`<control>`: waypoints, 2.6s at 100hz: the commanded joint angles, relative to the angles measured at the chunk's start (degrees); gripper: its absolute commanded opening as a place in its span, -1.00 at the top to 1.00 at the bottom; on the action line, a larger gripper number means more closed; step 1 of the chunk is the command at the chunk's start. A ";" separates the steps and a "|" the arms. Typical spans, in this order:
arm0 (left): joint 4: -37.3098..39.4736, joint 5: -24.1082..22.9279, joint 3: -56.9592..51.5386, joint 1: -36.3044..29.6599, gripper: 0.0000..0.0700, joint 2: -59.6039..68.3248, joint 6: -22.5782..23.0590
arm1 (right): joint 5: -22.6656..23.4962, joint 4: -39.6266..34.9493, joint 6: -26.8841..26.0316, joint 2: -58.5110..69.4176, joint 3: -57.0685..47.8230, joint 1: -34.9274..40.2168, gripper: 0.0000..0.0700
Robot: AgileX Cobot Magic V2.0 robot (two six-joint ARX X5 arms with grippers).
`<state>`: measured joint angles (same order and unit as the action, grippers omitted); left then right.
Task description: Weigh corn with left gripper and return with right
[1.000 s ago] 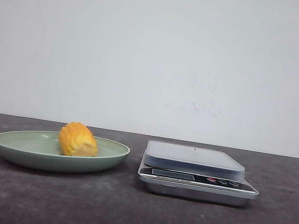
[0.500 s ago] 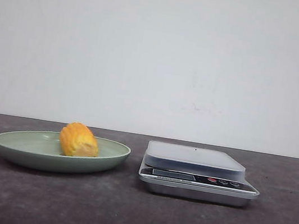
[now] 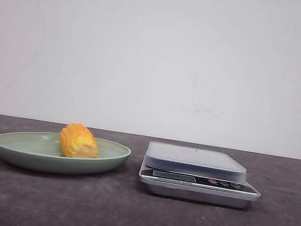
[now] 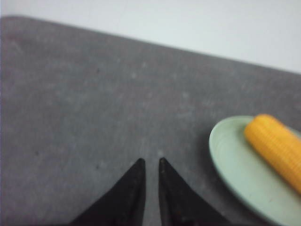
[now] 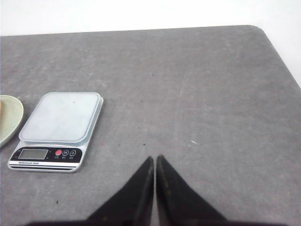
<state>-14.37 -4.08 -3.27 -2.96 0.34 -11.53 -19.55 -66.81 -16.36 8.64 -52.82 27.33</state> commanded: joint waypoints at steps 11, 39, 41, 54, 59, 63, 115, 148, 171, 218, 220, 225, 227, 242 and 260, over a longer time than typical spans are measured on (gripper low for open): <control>0.37 0.26 1.09 0.09 1.00 -0.15 1.66 | -0.04 0.74 -0.61 -0.20 -0.55 0.28 1.00; 0.33 0.24 1.09 0.11 1.00 -0.15 1.64 | -0.02 0.74 -0.61 -0.20 -0.55 0.28 1.00; 0.33 0.24 1.09 0.11 1.00 -0.15 1.64 | -0.02 0.74 -0.61 -0.20 -0.55 0.28 1.00; 0.33 0.22 1.09 0.11 1.00 -0.15 1.64 | -0.04 0.74 -0.61 -0.20 -0.55 0.28 1.00; 0.33 0.24 1.09 0.11 1.00 -0.15 1.64 | -0.02 0.74 -0.61 -0.20 -0.55 0.28 1.00; 0.33 0.22 1.09 0.11 1.00 -0.15 1.64 | -0.02 0.74 -0.61 -0.20 -0.55 0.28 1.00; 0.33 0.24 1.09 0.11 1.00 -0.15 1.64 | -0.33 10.75 3.87 -0.70 0.31 -7.74 1.00; 0.35 0.24 1.09 0.11 1.00 -0.15 1.64 | 19.98 48.92 16.17 -5.40 27.45 -27.93 1.00; 0.33 0.24 1.09 0.11 1.00 -0.15 1.64 | 18.93 55.67 16.15 -8.39 44.68 -29.68 1.00; 0.31 0.22 1.09 0.11 1.00 -0.15 1.64 | 18.21 56.54 12.55 -8.41 52.11 -29.59 1.00; 0.31 0.22 1.09 0.11 1.00 -0.15 1.64 | 18.21 56.57 12.52 -8.41 52.11 -29.59 1.00; 0.31 0.22 1.09 0.11 1.00 -0.15 1.64 | 18.18 56.61 12.52 -8.41 52.11 -29.59 1.00; 0.31 0.22 1.09 0.11 1.00 -0.15 1.64 | 18.16 56.61 12.52 -8.41 52.11 -29.59 1.00; 0.31 0.22 1.09 0.11 1.00 -0.15 1.64 | 18.08 56.61 12.52 -8.41 52.11 -29.59 1.00; 0.31 0.22 1.09 0.11 1.00 -0.15 1.64 | 18.05 56.63 12.55 -8.41 52.11 -29.62 1.00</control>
<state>-13.74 -3.99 -3.07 -2.90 0.27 -10.44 -1.32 -10.61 -3.25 0.38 -1.23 -2.28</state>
